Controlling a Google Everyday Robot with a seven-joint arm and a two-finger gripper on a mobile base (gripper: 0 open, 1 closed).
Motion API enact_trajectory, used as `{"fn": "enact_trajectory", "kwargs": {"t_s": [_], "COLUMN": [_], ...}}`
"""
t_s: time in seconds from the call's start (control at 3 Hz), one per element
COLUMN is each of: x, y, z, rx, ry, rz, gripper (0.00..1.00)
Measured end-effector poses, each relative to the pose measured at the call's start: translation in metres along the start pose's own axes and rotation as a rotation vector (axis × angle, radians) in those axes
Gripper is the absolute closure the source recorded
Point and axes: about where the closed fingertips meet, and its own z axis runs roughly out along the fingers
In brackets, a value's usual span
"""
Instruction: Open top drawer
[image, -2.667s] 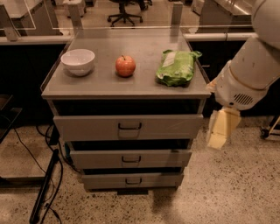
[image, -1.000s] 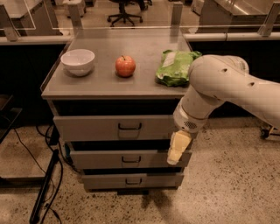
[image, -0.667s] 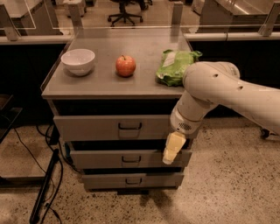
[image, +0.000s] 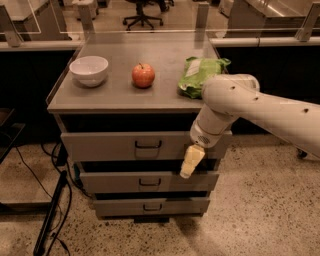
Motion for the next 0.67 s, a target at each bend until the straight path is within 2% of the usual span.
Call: {"fn": "enact_trajectory", "kwargs": {"t_s": [0.67], "x": [0.008], "y": [-0.034], "z": [0.018], "rx": [0.026], "ry": [0.015], "rz": [0.058], "gripper": [0.00]}}
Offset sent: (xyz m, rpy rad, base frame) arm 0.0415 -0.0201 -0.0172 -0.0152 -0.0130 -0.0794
